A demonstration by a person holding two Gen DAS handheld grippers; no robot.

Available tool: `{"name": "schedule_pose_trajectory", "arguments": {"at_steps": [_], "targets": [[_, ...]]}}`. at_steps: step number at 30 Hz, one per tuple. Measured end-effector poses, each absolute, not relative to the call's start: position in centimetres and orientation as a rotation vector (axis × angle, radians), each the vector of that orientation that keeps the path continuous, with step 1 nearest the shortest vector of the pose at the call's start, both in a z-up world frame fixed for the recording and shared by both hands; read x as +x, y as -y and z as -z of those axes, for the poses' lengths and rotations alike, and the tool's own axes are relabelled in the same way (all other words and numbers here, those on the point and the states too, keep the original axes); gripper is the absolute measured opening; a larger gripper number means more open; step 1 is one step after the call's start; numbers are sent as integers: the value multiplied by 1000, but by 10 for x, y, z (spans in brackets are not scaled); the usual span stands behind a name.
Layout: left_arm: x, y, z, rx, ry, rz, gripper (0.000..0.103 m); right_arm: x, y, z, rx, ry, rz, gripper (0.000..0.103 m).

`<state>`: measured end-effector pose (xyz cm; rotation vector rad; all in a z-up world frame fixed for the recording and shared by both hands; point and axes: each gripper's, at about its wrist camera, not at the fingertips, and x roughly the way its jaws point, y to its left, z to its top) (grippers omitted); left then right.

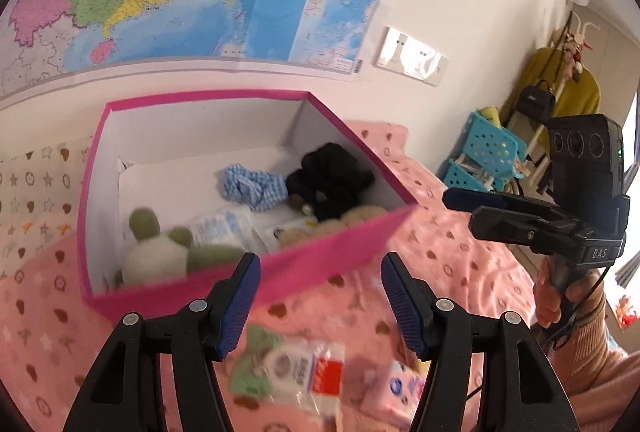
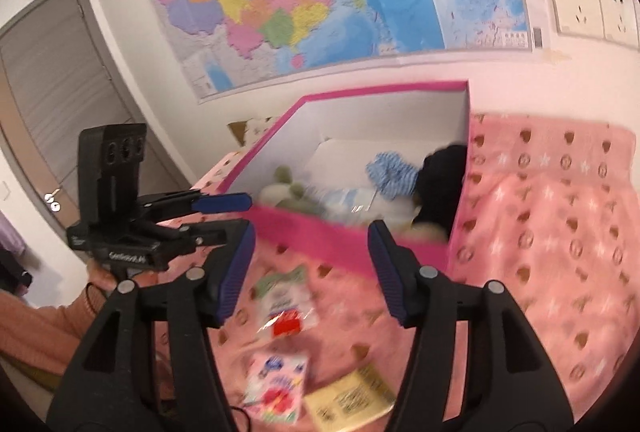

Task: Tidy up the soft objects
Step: 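Grasp the pink flower tissue pack with the right gripper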

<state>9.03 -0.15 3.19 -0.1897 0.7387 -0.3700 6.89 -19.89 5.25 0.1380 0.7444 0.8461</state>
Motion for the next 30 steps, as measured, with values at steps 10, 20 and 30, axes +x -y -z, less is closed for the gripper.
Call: {"name": "schedule_pose_trajectory", "arguments": {"at_steps": [10, 20, 30], "targets": [[58, 22, 5, -203, -827, 460, 64, 14, 212, 12, 212, -952, -847, 61], [46, 45, 34, -197, -905, 535, 61, -25, 207, 56, 299, -1087, -917, 61], [42, 52, 45, -199, -948, 591, 43, -21, 201, 67, 339, -1046, -880, 51]]}}
